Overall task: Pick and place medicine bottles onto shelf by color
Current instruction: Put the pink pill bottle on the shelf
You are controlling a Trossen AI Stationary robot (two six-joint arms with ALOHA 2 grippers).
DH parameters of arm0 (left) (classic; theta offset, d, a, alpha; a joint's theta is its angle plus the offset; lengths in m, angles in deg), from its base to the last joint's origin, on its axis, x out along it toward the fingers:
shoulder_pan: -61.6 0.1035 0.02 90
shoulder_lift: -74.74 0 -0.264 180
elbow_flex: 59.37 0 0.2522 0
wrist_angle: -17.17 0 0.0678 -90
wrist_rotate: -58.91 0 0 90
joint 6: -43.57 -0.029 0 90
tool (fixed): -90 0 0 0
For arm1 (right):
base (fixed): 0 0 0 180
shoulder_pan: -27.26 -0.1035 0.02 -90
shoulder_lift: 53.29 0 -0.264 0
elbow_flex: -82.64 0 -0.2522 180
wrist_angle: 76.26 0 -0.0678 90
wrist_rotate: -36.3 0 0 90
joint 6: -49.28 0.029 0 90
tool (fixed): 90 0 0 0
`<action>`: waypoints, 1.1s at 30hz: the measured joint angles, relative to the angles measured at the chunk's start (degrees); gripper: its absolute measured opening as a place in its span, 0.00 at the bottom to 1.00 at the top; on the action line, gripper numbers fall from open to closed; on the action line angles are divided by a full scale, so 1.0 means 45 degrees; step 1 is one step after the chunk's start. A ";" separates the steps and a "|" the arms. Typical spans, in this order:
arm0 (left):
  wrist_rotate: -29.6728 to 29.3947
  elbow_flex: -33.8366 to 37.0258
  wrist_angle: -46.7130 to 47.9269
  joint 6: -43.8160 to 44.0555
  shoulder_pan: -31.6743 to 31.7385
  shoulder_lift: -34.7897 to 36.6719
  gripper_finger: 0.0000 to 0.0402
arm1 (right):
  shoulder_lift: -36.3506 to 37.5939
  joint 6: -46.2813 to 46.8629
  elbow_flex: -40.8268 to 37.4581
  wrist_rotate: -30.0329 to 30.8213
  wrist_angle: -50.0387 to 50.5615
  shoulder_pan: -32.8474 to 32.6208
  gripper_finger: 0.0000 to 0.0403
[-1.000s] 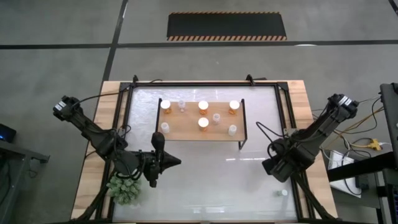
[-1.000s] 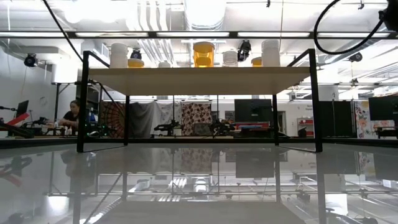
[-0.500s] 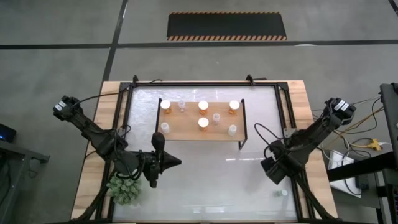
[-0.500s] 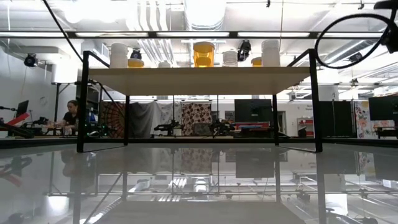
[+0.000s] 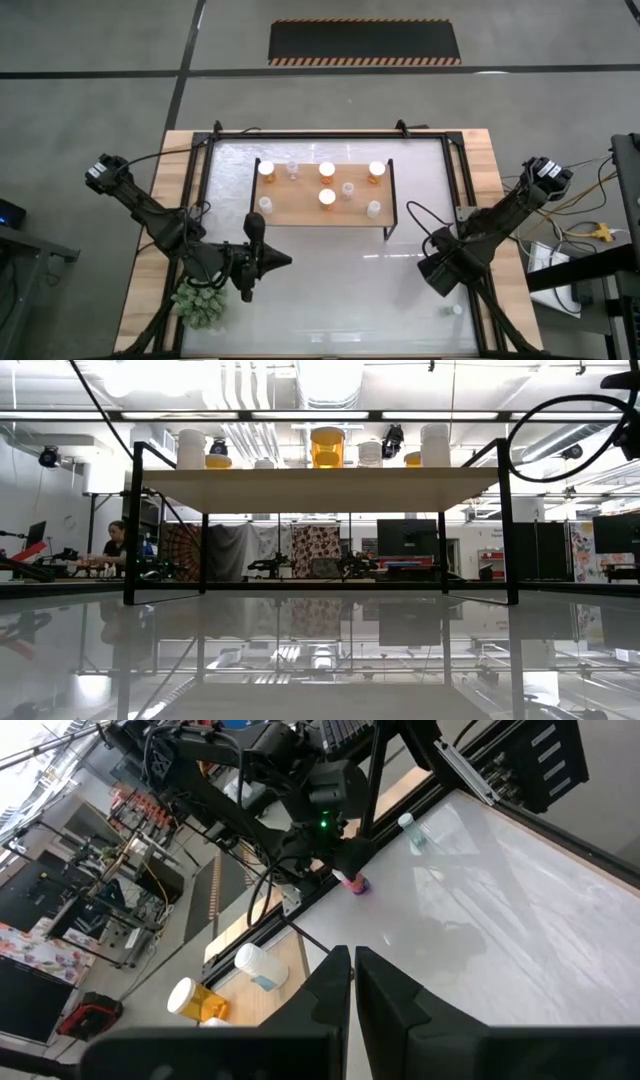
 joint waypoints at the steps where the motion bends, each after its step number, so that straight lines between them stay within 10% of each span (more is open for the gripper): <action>1: 0.0000 0.0000 0.0000 0.0000 0.0000 0.0000 0.00 | 0.0005 -0.0062 0.0000 0.0000 0.0009 -0.0004 0.40; 18: -0.0019 0.0010 -0.0303 0.0005 0.0000 -0.0005 0.00 | -0.0280 -0.2257 0.1670 0.1139 -0.1023 0.0034 0.40; 33: -0.0019 0.0010 -0.0522 0.0000 0.0000 -0.0175 0.00 | -0.4040 -0.7027 0.5659 0.2012 -0.1373 0.1405 0.41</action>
